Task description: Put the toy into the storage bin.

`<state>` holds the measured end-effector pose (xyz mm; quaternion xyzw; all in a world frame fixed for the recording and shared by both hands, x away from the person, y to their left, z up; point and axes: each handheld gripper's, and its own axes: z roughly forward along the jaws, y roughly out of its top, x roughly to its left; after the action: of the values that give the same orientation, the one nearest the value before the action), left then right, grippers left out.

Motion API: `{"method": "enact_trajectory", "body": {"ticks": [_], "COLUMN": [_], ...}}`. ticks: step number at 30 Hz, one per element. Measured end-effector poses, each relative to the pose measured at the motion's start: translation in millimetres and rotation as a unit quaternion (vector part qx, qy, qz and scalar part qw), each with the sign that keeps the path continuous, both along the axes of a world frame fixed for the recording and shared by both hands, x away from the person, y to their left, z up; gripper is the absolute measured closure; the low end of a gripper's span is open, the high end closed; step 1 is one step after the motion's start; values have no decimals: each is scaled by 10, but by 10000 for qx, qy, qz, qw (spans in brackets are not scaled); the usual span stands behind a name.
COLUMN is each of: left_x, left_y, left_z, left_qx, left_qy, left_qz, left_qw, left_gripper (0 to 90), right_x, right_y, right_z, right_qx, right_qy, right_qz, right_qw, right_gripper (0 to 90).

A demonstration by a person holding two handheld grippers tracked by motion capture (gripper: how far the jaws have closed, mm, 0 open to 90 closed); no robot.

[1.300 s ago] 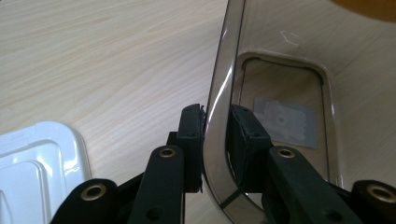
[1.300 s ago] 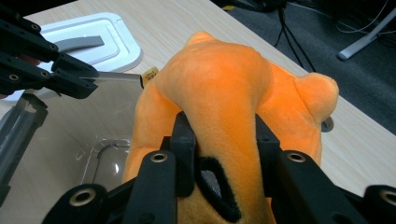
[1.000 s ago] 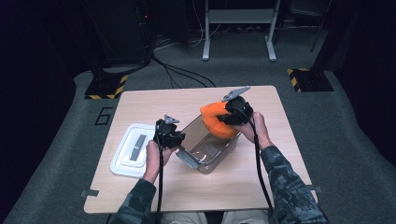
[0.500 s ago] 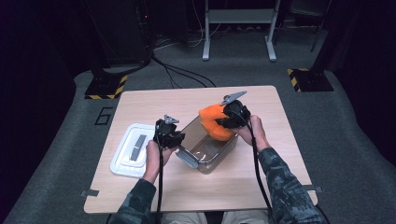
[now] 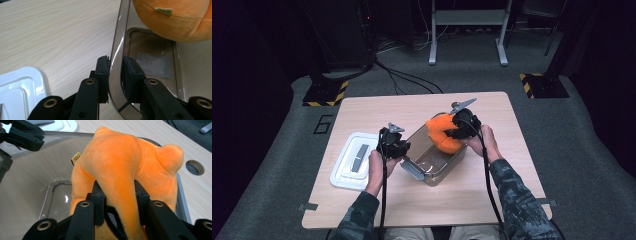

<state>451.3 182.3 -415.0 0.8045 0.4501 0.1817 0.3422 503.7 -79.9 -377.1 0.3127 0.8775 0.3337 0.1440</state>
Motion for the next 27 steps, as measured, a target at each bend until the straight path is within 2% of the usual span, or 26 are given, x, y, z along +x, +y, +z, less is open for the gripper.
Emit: {"method": "enact_trajectory", "body": {"ticks": [14,22,27], "left_x": [7,10,11], "left_y": [-5,-10,-11], "left_z": [-1,1,-2], "left_qx": [7,26,14], "left_qy": [-26,-25,-38], "left_qz": [-17,-30,-12], "left_qw": [10000,10000,10000], "left_gripper": [753,753,753], "right_x": [65,125,169], "right_y": [22,124,186], "right_z": [-90,-129,-118], "right_qx": [-155,-481,-664], "right_qy": [281,480,701], "right_qz": [-72,-97,-150], "right_qw": [9995,9976,9952], "right_gripper": [687,686,679]}}
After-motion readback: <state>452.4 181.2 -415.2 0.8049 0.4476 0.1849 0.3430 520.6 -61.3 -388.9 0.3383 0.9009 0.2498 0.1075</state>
